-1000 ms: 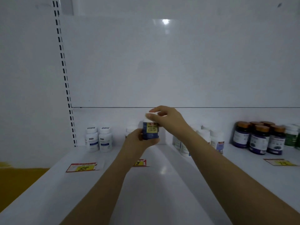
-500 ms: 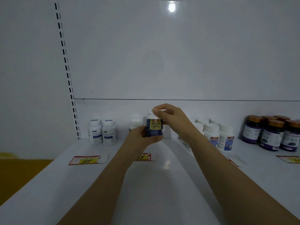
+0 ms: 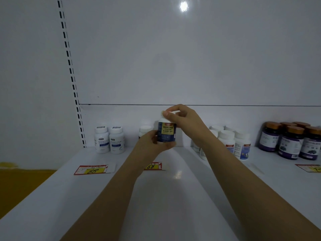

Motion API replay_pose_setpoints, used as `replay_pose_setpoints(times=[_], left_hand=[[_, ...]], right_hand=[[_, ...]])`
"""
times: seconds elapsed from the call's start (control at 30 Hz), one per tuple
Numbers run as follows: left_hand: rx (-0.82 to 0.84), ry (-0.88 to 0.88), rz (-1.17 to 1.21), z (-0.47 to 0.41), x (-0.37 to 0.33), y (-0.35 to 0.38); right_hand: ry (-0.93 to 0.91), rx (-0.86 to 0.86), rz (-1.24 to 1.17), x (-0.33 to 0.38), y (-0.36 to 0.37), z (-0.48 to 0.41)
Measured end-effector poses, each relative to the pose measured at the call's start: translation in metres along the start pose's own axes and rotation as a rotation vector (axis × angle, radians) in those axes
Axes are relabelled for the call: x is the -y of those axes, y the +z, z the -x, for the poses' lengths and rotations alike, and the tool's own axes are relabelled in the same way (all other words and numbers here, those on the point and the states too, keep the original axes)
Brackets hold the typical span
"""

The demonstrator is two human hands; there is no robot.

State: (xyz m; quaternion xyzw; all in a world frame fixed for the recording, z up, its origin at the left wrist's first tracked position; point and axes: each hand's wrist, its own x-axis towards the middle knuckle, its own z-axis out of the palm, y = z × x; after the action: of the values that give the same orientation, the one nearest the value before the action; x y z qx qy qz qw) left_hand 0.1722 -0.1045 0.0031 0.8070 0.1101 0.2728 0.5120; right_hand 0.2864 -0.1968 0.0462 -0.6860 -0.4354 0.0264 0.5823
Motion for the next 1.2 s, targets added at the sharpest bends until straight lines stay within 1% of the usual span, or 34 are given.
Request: replay_pose_setpoints(times=[0.13,0.23,0.3,0.4,0.47,0.5,0.57,0.63,0.7,0.77,0.87,0.93,0.97,1.03,1.07,1.13,1.2], left_hand=[[-0.113,0.027,-0.032,0.001,-0.002,0.0],[-0.188,0.068,-0.1,0.003,-0.003,0.003],[-0.153,0.063,-0.015,0.003,-0.004,0.003],[0.044,-0.013,0.163,0.0,-0.004,0.001],[0.104,-0.035,0.217,0.0,-0.003,0.002],[0.088,-0.035,0.211,0.0,-0.002,0.002],[0.003,-0.008,0.13,0.0,0.0,0.002],[-0.101,0.035,0.02,0.003,-0.004,0.002],[-0.149,0.048,-0.05,0.004,-0.006,0.003],[-0.108,0.022,0.007,0.002,-0.006,0.002],[0.012,-0.066,0.163,0.001,-0.006,-0.001],[0.008,-0.075,0.148,0.002,-0.006,-0.001],[-0.033,-0.06,0.09,0.002,-0.005,0.0],[-0.135,-0.015,-0.067,0.004,-0.008,0.003],[-0.167,0.002,-0.116,0.006,-0.009,0.004],[-0.156,0.003,-0.106,0.007,-0.01,0.005],[-0.064,-0.03,-0.001,0.007,-0.012,0.004]], right_hand=[[0.05,0.003,-0.066,0.004,0.0,0.001],[0.081,-0.017,-0.012,0.006,0.001,0.0],[0.078,-0.036,-0.085,0.007,-0.003,0.001],[0.066,0.011,-0.29,0.005,-0.011,0.003],[0.052,0.069,-0.413,0.003,-0.013,0.005],[0.037,0.093,-0.429,0.002,-0.013,0.005],[0.022,0.107,-0.359,0.005,-0.01,0.007],[0.013,0.079,-0.242,0.01,-0.005,0.009],[-0.001,0.025,-0.177,0.01,-0.003,0.008],[-0.007,0.003,-0.219,0.01,-0.005,0.008],[0.017,0.08,-0.446,0.009,-0.011,0.008],[0.024,0.153,-0.523,0.01,-0.009,0.009],[0.018,0.162,-0.473,0.009,-0.007,0.009],[0.001,0.119,-0.288,0.011,0.0,0.011],[0.002,0.069,-0.231,0.013,0.003,0.012],[0.041,-0.022,-0.275,0.013,0.004,0.012],[0.099,-0.044,-0.42,0.012,-0.002,0.011]])
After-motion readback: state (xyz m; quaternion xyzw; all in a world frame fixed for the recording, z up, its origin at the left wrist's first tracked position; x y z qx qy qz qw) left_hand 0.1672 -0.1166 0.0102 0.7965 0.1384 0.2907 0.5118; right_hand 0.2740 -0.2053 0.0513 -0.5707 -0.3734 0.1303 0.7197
